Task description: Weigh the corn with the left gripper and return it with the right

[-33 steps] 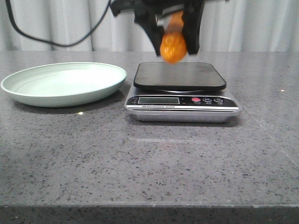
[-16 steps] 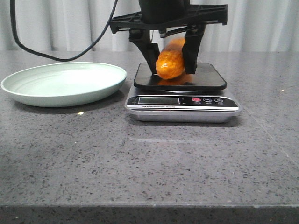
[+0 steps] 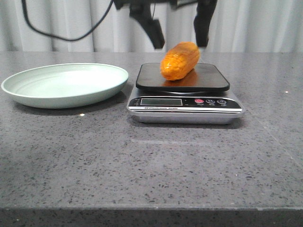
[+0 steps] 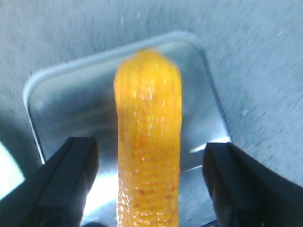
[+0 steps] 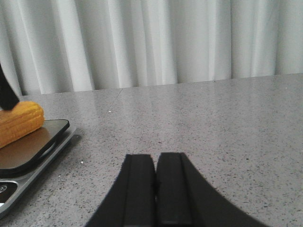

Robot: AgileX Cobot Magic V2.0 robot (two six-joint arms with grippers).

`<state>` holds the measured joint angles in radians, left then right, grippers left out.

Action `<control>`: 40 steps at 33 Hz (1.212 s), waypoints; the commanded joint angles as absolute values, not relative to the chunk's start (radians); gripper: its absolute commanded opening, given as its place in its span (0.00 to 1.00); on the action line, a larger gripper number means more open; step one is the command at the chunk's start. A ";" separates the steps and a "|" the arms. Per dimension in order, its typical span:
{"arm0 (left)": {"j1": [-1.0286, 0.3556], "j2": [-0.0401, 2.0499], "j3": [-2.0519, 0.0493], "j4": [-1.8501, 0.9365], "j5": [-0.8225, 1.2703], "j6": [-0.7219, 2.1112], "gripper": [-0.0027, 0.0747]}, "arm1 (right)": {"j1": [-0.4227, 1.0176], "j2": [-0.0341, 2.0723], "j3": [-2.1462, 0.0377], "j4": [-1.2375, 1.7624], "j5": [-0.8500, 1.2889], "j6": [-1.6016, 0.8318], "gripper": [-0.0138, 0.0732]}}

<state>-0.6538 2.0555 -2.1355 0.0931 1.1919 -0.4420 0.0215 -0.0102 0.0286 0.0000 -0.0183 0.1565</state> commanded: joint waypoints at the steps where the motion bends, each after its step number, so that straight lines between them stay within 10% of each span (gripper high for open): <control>1: -0.660 1.977 -2.243 0.158 1.199 -0.441 0.72 | 0.016 -0.027 0.020 0.000 -0.099 0.153 0.33; 20: -0.687 1.439 -1.775 0.529 1.182 -0.451 0.51 | 0.016 -0.027 0.020 0.000 -0.099 0.153 0.33; 40: -0.687 0.692 -0.995 0.436 0.821 -0.443 0.51 | 0.016 -0.027 0.020 0.000 -0.099 0.153 0.33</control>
